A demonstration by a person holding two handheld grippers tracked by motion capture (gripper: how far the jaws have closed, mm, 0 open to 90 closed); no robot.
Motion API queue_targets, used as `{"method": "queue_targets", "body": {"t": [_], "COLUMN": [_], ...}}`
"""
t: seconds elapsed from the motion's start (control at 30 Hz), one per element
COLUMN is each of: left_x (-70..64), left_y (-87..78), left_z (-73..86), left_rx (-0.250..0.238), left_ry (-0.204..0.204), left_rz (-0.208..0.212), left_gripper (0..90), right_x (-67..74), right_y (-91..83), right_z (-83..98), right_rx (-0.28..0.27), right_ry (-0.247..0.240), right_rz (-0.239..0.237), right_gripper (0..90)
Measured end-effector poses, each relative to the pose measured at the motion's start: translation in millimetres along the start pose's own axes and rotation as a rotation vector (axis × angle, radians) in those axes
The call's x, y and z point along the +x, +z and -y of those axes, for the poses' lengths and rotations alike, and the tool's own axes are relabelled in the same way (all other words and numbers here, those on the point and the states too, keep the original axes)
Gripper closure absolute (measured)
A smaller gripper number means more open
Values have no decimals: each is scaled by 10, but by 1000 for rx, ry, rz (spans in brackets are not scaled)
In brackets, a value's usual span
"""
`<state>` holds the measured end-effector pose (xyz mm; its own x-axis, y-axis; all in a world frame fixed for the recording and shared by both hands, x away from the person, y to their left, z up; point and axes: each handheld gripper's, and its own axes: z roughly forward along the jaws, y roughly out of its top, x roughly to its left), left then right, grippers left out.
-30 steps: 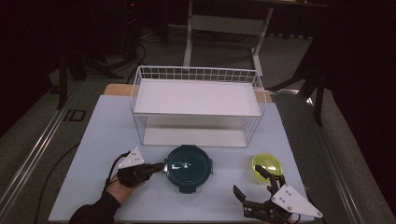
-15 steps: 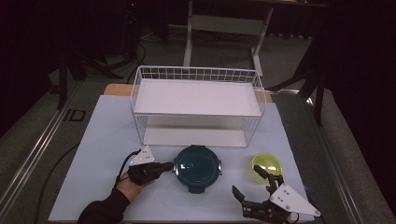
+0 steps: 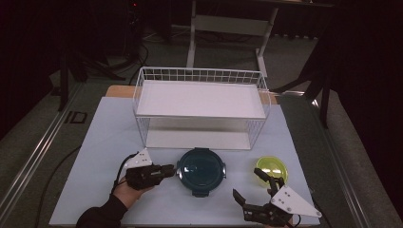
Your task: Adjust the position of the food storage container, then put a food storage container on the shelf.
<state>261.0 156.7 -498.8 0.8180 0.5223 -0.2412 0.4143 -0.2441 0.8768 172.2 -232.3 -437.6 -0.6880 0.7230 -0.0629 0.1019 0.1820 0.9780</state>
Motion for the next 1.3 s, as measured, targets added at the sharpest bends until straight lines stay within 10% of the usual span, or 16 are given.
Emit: {"method": "queue_targets", "body": {"t": [0.2,0.37,1.03,1.3], "left_x": [-17,-70,29,134], "left_y": [-130,-174,59,268], "left_z": [-22,-123,-350,-357], "left_rx": [-71,-64,-69,34], "left_ry": [-64,-99,-139,-208], "left_rz": [24,51,21,7], "left_gripper": [188,10,11,11], "right_x": [4,0,-317,-433], "right_y": [27,78,473,720], "right_z": [1,-35,-252,-154], "right_rx": [16,47,169,253], "right_ry": [-7,-12,127,196], "right_rz": [-5,-8,-80,-103], "right_gripper": [109,114,108,106]}}
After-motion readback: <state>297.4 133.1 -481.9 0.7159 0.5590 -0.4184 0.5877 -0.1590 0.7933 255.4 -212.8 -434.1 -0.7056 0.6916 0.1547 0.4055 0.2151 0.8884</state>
